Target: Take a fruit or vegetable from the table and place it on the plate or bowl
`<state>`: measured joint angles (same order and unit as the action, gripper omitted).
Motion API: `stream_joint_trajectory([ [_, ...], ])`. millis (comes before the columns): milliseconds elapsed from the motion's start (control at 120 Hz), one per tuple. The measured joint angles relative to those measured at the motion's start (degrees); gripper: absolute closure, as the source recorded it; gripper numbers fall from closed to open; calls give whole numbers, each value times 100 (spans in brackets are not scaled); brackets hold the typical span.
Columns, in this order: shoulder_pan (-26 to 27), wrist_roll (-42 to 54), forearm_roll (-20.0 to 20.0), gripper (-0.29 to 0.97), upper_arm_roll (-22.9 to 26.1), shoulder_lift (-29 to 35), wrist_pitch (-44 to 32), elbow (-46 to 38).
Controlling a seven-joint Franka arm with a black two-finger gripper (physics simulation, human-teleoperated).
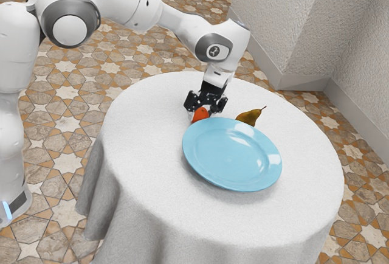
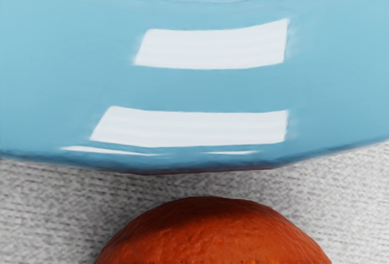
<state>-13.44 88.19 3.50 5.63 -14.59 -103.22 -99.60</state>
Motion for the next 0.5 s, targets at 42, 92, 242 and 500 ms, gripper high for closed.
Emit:
stream_joint_trajectory([
  [42, -1, -1, 0, 36, 0, -2, -14, 0],
  [92, -2, -2, 0, 36, 0, -8, -28, 0],
  [242, -3, -8, -1, 42, 1, -6, -62, -1],
  [500, -3, -29, -4, 47, -4, 24, -117, -3],
])
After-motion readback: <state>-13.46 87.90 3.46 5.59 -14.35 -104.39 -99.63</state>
